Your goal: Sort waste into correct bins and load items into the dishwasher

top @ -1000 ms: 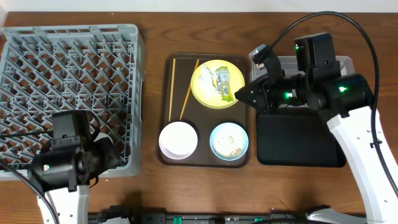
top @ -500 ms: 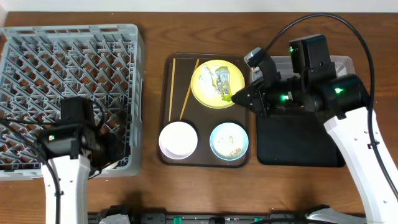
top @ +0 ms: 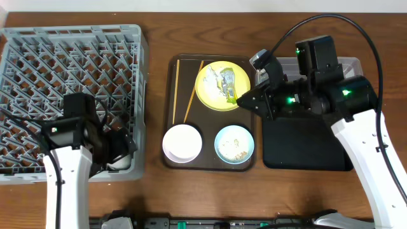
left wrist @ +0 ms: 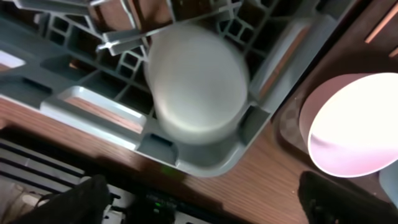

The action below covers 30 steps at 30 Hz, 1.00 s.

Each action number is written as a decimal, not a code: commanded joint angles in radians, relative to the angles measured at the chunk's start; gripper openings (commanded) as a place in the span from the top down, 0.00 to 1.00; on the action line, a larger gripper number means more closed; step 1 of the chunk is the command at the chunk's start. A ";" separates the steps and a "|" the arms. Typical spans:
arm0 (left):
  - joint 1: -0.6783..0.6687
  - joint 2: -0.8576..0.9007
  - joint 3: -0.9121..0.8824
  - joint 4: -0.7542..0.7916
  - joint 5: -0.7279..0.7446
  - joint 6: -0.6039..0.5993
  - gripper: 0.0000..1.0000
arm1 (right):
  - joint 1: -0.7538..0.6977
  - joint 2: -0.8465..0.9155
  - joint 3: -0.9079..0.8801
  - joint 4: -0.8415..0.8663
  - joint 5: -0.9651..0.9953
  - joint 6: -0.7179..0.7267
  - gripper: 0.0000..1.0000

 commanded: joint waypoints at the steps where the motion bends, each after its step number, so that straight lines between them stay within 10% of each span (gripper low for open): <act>1: 0.036 0.010 0.072 -0.018 0.041 0.004 0.01 | 0.010 -0.015 0.012 -0.006 -0.005 -0.014 0.75; 7: 0.065 0.007 0.301 -0.127 0.057 0.037 0.00 | 0.010 -0.015 0.012 -0.006 -0.003 -0.013 0.71; 14: 0.040 -0.071 0.447 -0.114 0.462 0.352 0.04 | 0.132 0.048 0.008 0.055 0.415 0.266 0.63; 30: 0.020 -0.231 0.447 -0.115 0.469 0.366 0.02 | 0.278 0.595 0.008 0.606 0.803 0.254 0.46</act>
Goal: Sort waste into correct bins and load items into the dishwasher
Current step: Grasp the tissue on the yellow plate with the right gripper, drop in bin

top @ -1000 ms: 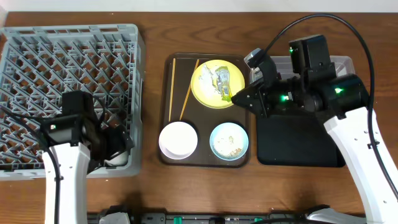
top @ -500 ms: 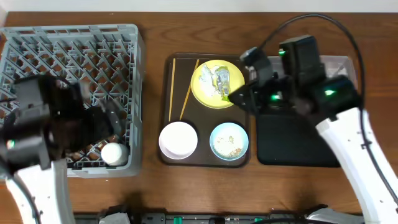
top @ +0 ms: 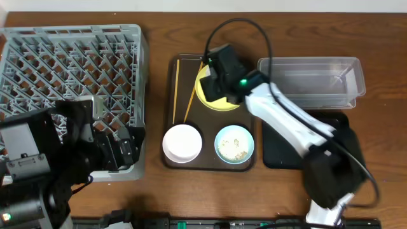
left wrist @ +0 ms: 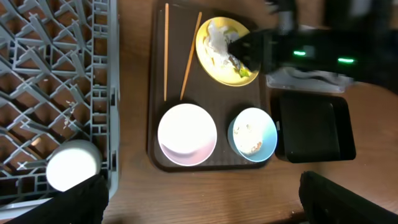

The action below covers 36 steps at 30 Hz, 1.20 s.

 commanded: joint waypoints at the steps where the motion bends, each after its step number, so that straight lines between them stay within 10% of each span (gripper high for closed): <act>1: -0.003 0.002 0.017 0.001 0.020 0.020 0.02 | -0.013 0.097 0.008 0.067 0.122 -0.031 0.47; 7: -0.003 0.002 0.017 0.001 0.020 0.020 0.02 | -0.027 0.228 0.008 0.131 0.004 -0.028 0.54; 11: -0.003 0.002 0.017 0.001 0.020 0.020 0.02 | -0.018 0.235 0.009 0.096 -0.004 -0.028 0.99; 23: -0.003 0.002 0.017 0.001 0.021 0.020 0.02 | -0.126 -0.153 0.011 -0.042 0.000 -0.028 0.99; 33: -0.003 0.002 0.017 0.001 0.021 0.020 0.02 | -0.356 -0.146 0.010 -0.293 -0.034 -0.021 0.99; 34: -0.003 0.002 0.017 0.001 0.021 0.020 0.02 | -0.363 -0.136 0.010 -0.318 -0.034 -0.021 0.96; 36: -0.003 0.002 0.017 0.001 0.021 0.020 0.02 | -0.365 -0.118 0.010 -0.357 -0.029 -0.021 0.61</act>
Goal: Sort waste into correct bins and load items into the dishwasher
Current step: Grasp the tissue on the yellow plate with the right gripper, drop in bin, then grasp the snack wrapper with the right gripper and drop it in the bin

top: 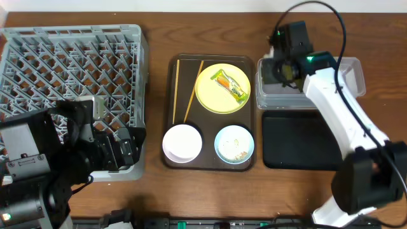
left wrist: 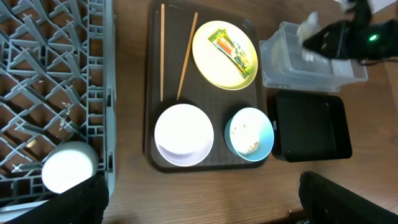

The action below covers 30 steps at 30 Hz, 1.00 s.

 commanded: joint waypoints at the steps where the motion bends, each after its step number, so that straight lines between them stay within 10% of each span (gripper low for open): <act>1: -0.003 0.000 0.017 0.001 0.006 0.017 0.02 | 0.000 0.031 -0.006 -0.030 0.003 -0.003 0.49; 12: -0.003 0.000 0.017 0.001 0.006 0.017 0.02 | 0.122 -0.014 0.009 0.068 -0.161 -0.124 0.50; 30: -0.003 0.000 0.017 0.001 0.006 0.017 0.02 | 0.321 0.343 -0.006 0.319 0.276 -0.160 0.55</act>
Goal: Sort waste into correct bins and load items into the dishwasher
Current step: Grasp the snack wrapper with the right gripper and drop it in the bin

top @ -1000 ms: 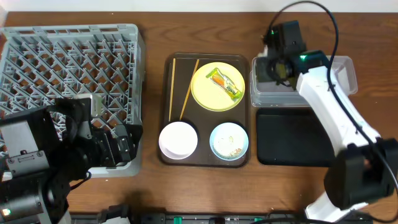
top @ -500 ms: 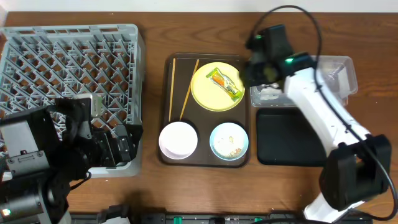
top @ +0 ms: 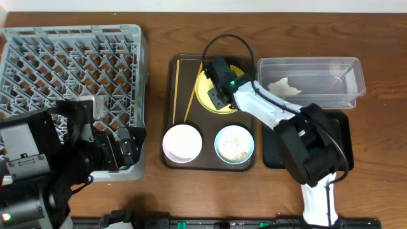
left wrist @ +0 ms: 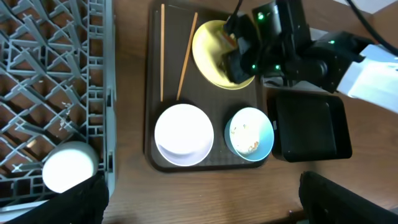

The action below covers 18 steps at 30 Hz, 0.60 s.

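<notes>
On the brown tray (top: 170, 108) lie two chopsticks (top: 189, 95), a yellow plate (top: 203, 92), a white bowl (top: 182, 142) and a blue bowl (top: 234, 144) holding food scraps. My right gripper (top: 220, 86) hangs low over the yellow plate and hides what lies under it, and its jaws do not show. A crumpled white tissue (top: 280, 86) rests in the clear bin (top: 356, 76). A white cup (left wrist: 68, 167) stands in the grey dish rack (top: 70, 57) at its near right corner. My left gripper (left wrist: 199, 202) is held high over the table's front edge, open and holding nothing.
A black bin (top: 305, 143) sits right of the tray, below the clear bin. The rack fills the table's left side. My left arm (top: 63, 159) looms over the rack's near corner. Bare wood runs along the front edge.
My right gripper has gone from above the clear bin to above the yellow plate, covering the orange-green wrapper. The white tissue now lies in the clear bin. The left arm has not moved.
First my left gripper was low at the rack's corner by the white cup, and the right was at the plate's edge beside tissue and wrapper. Then the left was raised high, the cup in the rack. The tissue left the plate and now lies in the clear bin.
</notes>
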Each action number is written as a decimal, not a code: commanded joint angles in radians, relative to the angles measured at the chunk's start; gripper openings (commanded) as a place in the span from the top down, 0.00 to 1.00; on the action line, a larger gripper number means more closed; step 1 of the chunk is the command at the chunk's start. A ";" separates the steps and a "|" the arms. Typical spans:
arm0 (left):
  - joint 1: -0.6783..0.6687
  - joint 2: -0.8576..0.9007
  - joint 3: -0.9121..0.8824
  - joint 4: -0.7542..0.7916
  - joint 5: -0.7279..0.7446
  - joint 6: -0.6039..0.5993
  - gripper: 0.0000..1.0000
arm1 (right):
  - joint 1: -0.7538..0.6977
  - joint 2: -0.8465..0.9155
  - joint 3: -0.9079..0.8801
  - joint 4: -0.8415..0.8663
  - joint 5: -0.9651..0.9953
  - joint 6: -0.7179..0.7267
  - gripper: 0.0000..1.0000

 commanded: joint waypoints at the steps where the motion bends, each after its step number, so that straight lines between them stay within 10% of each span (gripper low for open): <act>1: -0.003 0.000 0.017 0.001 0.006 0.017 0.02 | -0.022 0.009 0.001 0.004 0.073 0.001 0.60; 5: -0.003 0.000 0.017 0.001 0.006 0.017 0.02 | -0.023 0.010 0.001 -0.011 0.043 0.007 0.79; 18: -0.003 0.000 0.017 0.001 0.006 0.017 0.02 | -0.013 -0.097 0.002 -0.003 0.055 -0.020 0.60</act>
